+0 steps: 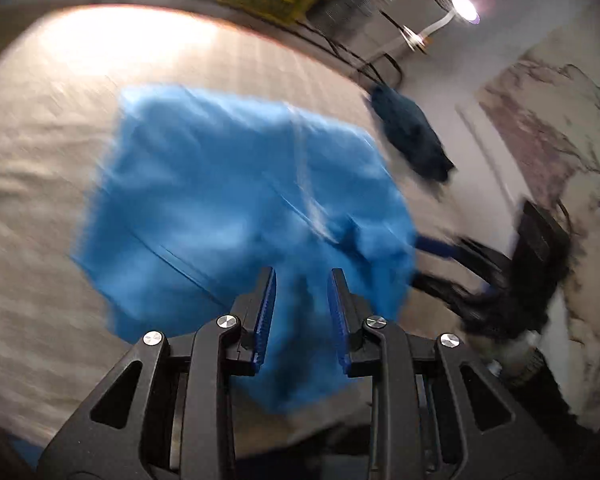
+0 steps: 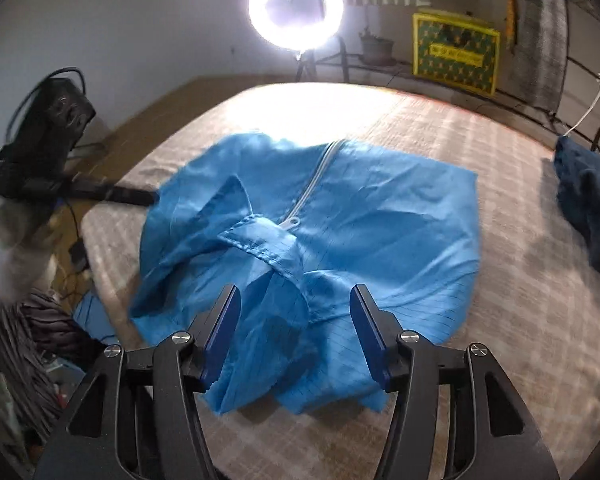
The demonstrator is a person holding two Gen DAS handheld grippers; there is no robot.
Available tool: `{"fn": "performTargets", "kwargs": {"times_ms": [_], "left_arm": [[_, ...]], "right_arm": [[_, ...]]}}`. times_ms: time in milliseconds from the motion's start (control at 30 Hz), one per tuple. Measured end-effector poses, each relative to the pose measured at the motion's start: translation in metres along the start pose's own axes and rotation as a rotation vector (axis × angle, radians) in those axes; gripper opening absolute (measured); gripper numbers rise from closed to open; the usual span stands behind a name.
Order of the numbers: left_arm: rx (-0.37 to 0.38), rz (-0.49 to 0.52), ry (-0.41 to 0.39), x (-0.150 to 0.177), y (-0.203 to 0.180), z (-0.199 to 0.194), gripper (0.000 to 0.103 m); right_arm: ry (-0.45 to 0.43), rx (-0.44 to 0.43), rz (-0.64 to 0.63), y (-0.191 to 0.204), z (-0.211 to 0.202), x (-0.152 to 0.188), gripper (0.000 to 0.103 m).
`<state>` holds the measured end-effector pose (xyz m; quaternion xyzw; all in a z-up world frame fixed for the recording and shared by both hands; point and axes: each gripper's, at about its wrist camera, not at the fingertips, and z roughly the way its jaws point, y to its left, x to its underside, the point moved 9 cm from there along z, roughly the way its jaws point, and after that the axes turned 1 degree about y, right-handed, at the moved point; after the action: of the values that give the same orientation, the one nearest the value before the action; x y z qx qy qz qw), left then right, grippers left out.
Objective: Fold large clothes
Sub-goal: 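Grasp the coat collar with the right tool while the left tool grasps the collar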
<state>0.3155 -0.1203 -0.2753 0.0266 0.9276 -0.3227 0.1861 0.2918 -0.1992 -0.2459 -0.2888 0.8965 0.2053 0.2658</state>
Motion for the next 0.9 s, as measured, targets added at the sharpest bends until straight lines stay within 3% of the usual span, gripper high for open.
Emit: {"fn": "performTargets", "kwargs": {"times_ms": [100, 267, 333, 400, 433, 633, 767, 900], "left_arm": [[0.008, 0.038, 0.056, 0.016, -0.018, 0.026, 0.025], [-0.099, 0.163, 0.045, 0.000, -0.025, 0.045, 0.025], [-0.091, 0.147, 0.059, -0.003, -0.021, 0.052, 0.025], [-0.080, 0.142, 0.065, -0.010, -0.021, 0.058, 0.025], [-0.068, 0.144, 0.066, -0.015, -0.025, 0.062, 0.025], [-0.042, 0.182, 0.083, -0.036, -0.048, 0.083, 0.025], [-0.088, 0.162, 0.098, -0.049, -0.041, 0.102, 0.025], [-0.087, 0.146, 0.126, -0.051, -0.038, 0.115, 0.025]], "right_arm": [[0.017, -0.025, 0.040, -0.005, 0.016, -0.007, 0.056], [0.016, -0.129, 0.160, -0.020, 0.025, -0.010, 0.054], [0.024, -0.136, 0.173, -0.023, 0.028, -0.006, 0.039], [0.042, -0.178, 0.211, -0.026, 0.032, 0.000, 0.015], [0.047, -0.201, 0.234, -0.028, 0.034, 0.004, 0.013], [0.063, -0.228, 0.218, -0.023, 0.039, 0.006, 0.012], [0.067, -0.263, 0.188, -0.014, 0.038, 0.004, 0.012], [0.081, -0.231, 0.166, -0.013, 0.043, 0.005, 0.013]]}}
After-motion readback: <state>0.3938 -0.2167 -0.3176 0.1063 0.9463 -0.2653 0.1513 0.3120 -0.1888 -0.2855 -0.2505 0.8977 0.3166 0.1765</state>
